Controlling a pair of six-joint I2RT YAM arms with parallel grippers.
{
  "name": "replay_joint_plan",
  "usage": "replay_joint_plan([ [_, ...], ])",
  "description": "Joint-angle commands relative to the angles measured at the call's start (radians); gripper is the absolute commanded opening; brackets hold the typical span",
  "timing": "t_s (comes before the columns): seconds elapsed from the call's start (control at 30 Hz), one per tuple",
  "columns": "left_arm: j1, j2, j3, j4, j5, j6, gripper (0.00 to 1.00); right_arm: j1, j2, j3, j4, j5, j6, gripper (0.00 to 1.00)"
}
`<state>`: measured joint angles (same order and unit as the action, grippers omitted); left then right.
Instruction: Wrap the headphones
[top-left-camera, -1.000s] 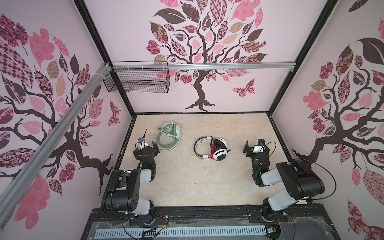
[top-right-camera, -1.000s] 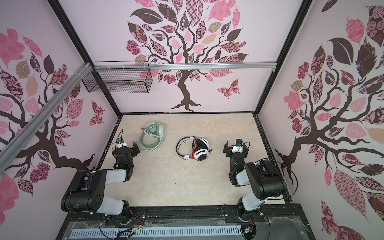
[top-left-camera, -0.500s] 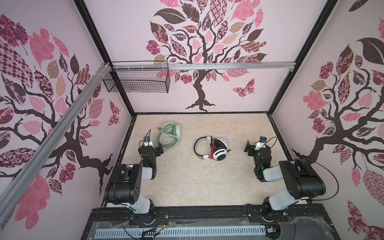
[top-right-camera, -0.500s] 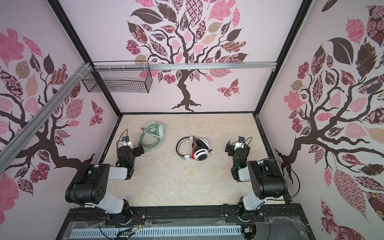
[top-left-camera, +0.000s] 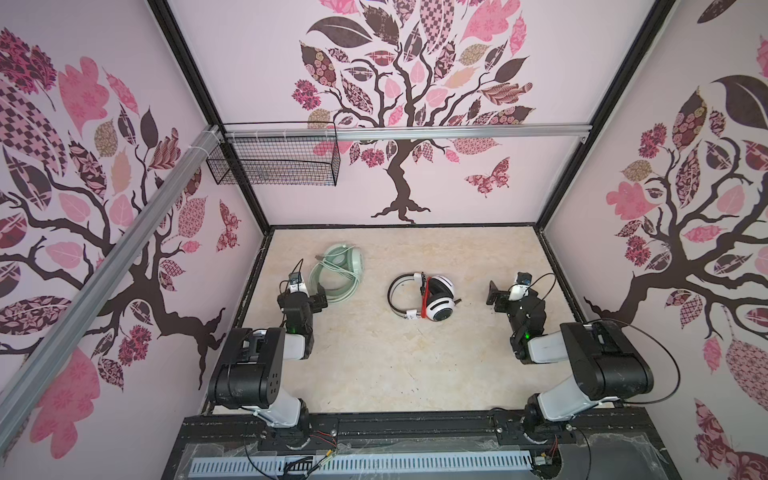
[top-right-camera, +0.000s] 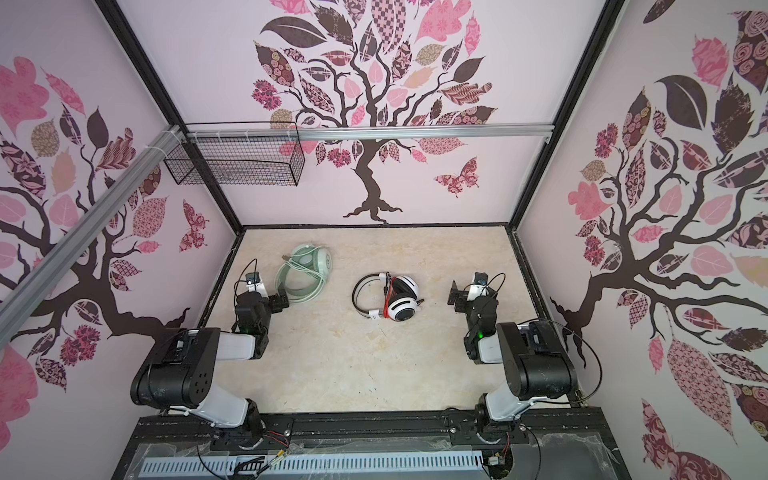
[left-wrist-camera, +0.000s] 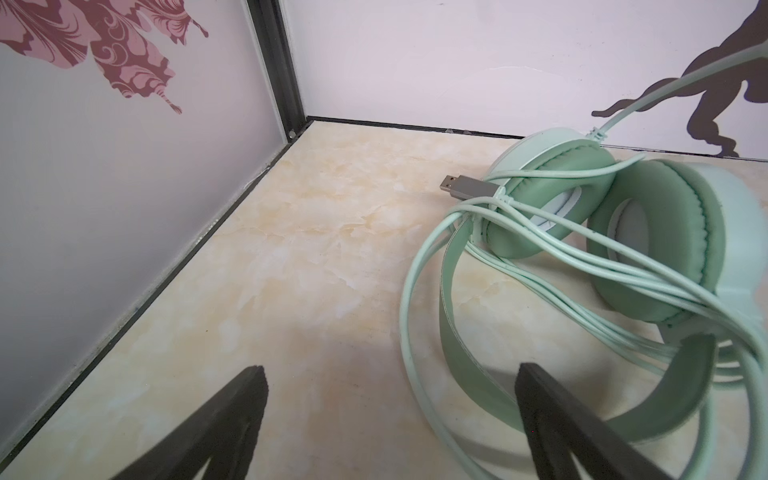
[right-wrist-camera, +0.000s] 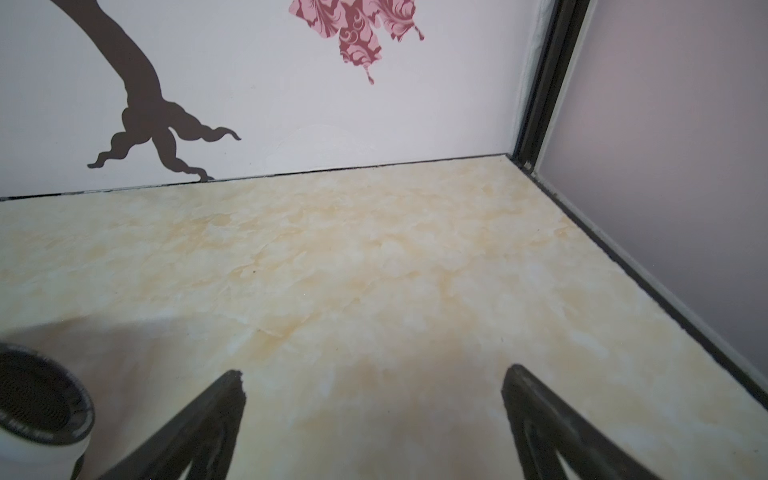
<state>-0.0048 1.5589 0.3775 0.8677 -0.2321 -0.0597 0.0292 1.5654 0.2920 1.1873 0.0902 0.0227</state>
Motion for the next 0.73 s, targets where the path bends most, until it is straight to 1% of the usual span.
replay_joint_plan([
  [0.0,-0.001,-0.003,0.001,0.005,0.007,0.004,0.97,0.004,-0.002,0.000,-0.039,-0.020,0.012,0.99],
  [0.5,-0.001,-0.001,0.001,0.005,0.007,0.004,0.97,0.003,0.007,0.016,-0.061,-0.023,0.015,1.00],
  [0.7,-0.001,-0.002,0.001,0.005,0.007,0.004,0.97,0.002,-0.005,-0.001,-0.040,-0.022,0.011,1.00],
])
